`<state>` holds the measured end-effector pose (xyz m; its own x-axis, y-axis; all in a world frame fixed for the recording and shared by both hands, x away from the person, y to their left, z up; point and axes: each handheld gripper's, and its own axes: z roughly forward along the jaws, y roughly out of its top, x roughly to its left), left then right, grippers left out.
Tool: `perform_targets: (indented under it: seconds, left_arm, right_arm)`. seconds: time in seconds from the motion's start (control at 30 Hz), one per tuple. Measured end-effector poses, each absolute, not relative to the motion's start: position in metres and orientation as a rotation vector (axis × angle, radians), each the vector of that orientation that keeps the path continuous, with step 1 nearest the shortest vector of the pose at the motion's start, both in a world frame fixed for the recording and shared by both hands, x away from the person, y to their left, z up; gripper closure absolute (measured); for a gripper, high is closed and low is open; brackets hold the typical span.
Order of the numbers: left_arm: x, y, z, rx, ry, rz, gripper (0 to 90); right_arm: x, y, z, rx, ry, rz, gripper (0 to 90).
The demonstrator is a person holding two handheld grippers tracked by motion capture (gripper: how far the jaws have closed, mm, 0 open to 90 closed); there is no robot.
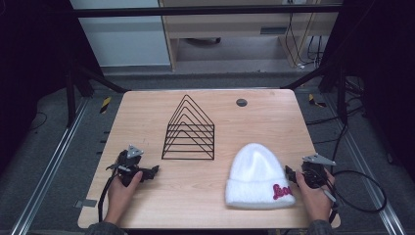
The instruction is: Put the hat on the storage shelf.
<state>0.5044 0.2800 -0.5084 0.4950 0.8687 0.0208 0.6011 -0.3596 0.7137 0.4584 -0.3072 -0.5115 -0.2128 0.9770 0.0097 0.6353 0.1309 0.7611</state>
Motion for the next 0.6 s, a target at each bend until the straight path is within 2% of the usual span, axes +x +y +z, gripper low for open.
perform_targets:
  seconds: [0.47, 0.5, 0.6]
  left_arm:
    - [0.5045, 0.28, -0.5084, 2.09, 1.203, 0.53, 0.0]
    - [0.5046, 0.28, -0.5084, 2.09, 1.203, 0.53, 0.0]
    - [0.5046, 0.28, -0.5084, 2.09, 1.203, 0.53, 0.0]
  right_arm:
    - [0.4585, -0.3072, -0.5114, 1.548, 1.913, 0.892, 25.2]
    - [0.46, -0.3071, -0.5116, 1.548, 1.921, 0.89, 19.4]
    - [0.4611, -0.3067, -0.5118, 1.546, 1.933, 0.882, 16.0]
